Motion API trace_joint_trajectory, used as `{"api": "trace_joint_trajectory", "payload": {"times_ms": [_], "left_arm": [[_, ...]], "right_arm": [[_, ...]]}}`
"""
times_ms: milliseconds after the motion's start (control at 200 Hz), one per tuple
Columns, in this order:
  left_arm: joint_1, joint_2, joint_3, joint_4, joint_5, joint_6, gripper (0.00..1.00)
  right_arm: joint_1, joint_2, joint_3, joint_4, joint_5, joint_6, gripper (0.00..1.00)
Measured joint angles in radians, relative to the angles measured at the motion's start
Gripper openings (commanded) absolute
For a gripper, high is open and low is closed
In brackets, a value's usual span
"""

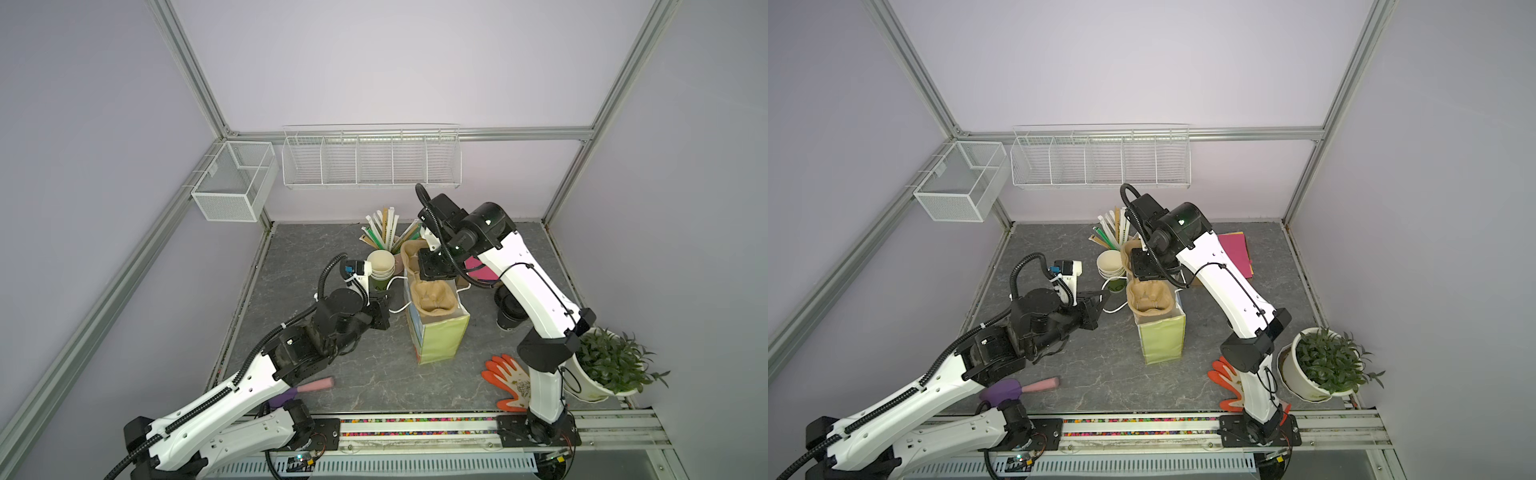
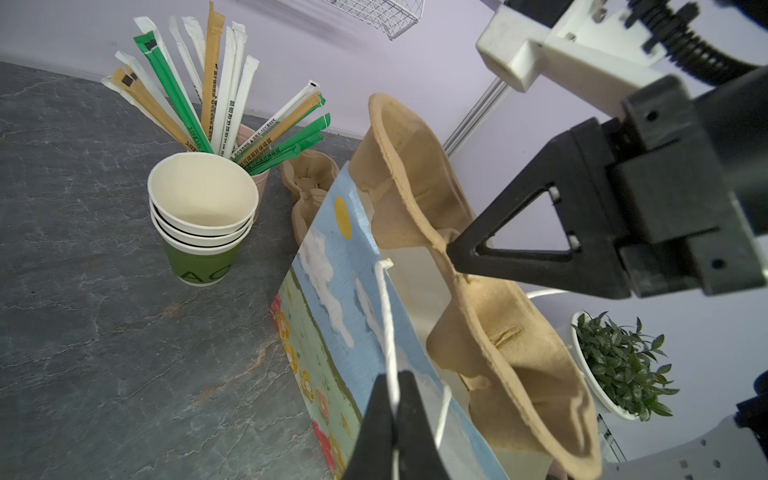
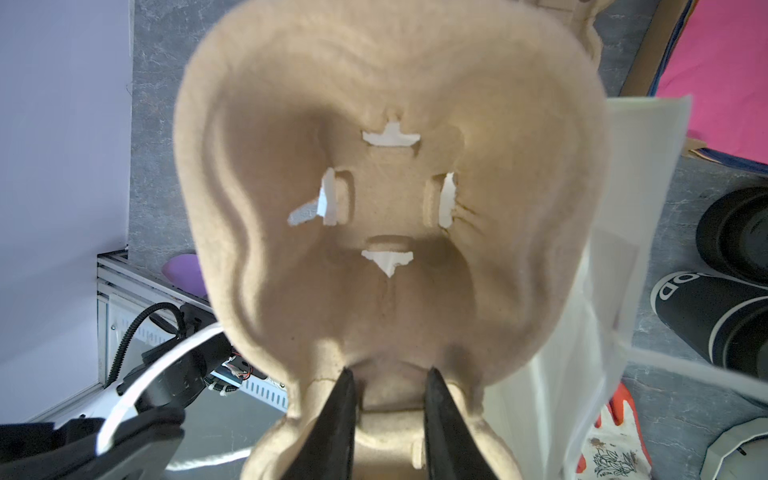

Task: Pack the takeout coffee

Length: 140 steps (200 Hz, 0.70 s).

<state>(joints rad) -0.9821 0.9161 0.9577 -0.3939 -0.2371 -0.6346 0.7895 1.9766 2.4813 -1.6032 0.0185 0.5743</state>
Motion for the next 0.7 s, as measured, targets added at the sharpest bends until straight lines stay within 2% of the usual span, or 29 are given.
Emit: {"api": "trace_joint_trajectory", "payload": {"times_ms": [485, 700], "left_arm": [[0.000, -0.026, 0.000, -0.006, -0.010, 0.000, 0.00], [-0.001, -0.028, 0.000, -0.009, -0.010, 0.003, 0.00]], "right_arm": [[0.011, -0.044, -0.203, 0.002, 0.046, 0.001, 0.27], [0.008, -0.047, -0.109, 0.000, 0.061, -0.006, 0.27]]}}
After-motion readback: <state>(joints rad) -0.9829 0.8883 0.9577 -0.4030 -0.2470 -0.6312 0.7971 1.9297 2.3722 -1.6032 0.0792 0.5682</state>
